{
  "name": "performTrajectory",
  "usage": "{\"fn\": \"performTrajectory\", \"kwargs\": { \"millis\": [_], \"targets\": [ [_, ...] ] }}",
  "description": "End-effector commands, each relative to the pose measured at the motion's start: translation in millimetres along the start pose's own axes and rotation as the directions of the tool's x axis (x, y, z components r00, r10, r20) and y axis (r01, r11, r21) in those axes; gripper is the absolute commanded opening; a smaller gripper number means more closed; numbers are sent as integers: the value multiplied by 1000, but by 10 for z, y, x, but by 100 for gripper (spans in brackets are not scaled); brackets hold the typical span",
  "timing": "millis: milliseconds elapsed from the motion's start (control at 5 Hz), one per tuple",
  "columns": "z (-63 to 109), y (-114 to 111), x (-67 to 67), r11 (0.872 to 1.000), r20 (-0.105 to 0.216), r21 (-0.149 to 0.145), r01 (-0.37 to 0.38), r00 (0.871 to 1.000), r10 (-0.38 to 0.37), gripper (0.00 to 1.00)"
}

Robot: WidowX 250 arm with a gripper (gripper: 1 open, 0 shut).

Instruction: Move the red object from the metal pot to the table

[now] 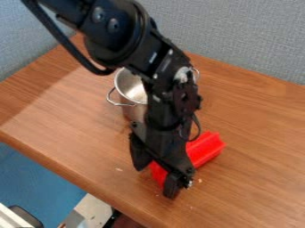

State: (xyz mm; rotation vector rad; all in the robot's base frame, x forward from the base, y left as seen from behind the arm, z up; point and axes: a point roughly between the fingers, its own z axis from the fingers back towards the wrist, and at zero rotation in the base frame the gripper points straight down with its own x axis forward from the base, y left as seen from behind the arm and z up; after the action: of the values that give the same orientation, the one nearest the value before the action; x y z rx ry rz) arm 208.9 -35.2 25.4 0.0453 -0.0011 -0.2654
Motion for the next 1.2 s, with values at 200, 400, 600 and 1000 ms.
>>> {"fn": "performTrajectory", "kwargs": {
  "millis": [200, 400, 600, 1000],
  "targets": [
    [276, 101, 318, 999, 79, 11, -53, 996, 52, 100],
    [288, 284, 585, 993, 92, 11, -117, 989, 115, 100],
    [312, 428, 746, 988, 118, 32, -151, 982, 146, 100],
    [376, 1044, 1057, 937, 128, 39, -347, 932, 340, 100]
  ]
}}
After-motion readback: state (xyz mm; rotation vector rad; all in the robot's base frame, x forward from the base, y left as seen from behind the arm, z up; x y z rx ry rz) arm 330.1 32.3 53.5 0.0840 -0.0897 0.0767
